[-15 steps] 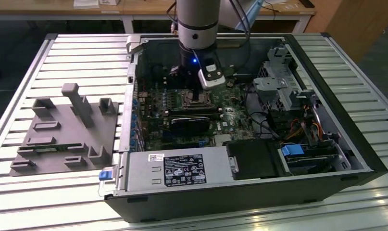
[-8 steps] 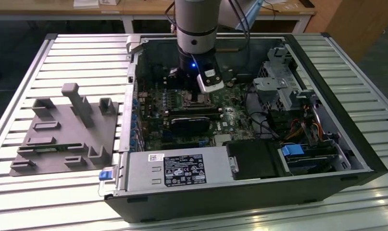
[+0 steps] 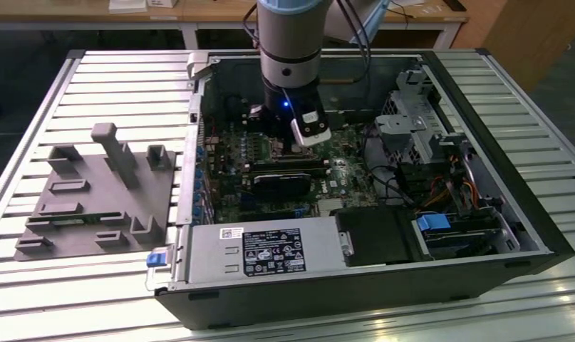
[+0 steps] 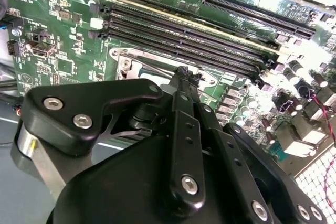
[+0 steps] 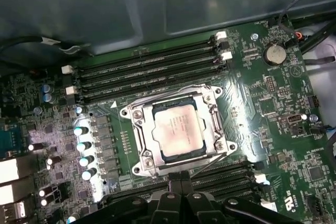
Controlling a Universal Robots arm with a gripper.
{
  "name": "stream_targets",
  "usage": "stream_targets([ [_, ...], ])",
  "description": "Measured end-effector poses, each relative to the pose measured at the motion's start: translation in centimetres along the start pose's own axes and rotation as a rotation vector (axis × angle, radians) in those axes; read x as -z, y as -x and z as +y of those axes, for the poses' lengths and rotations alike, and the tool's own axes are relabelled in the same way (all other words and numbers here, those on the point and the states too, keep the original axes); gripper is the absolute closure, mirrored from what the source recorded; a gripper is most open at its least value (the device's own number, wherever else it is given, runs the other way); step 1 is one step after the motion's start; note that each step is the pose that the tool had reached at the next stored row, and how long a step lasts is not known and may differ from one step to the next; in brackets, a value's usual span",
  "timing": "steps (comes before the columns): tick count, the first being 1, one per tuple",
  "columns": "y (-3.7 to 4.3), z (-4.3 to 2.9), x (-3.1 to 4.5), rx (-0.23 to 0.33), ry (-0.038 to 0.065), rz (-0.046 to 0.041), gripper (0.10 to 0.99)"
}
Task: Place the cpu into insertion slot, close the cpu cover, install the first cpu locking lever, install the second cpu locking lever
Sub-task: 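Install the second cpu locking lever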
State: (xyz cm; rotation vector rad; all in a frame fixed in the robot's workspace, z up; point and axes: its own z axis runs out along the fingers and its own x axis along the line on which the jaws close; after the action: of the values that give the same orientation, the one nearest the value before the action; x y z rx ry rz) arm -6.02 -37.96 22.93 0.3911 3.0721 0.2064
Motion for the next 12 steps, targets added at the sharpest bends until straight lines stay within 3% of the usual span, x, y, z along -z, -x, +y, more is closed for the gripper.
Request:
stream_targets([
  [8, -0.02, -0.95, -0.45, 0.006, 0.050, 0.0119, 0.980],
  [12, -0.36, -1.32, -0.84, 0.015, 0.066, 0.0174, 0.980],
])
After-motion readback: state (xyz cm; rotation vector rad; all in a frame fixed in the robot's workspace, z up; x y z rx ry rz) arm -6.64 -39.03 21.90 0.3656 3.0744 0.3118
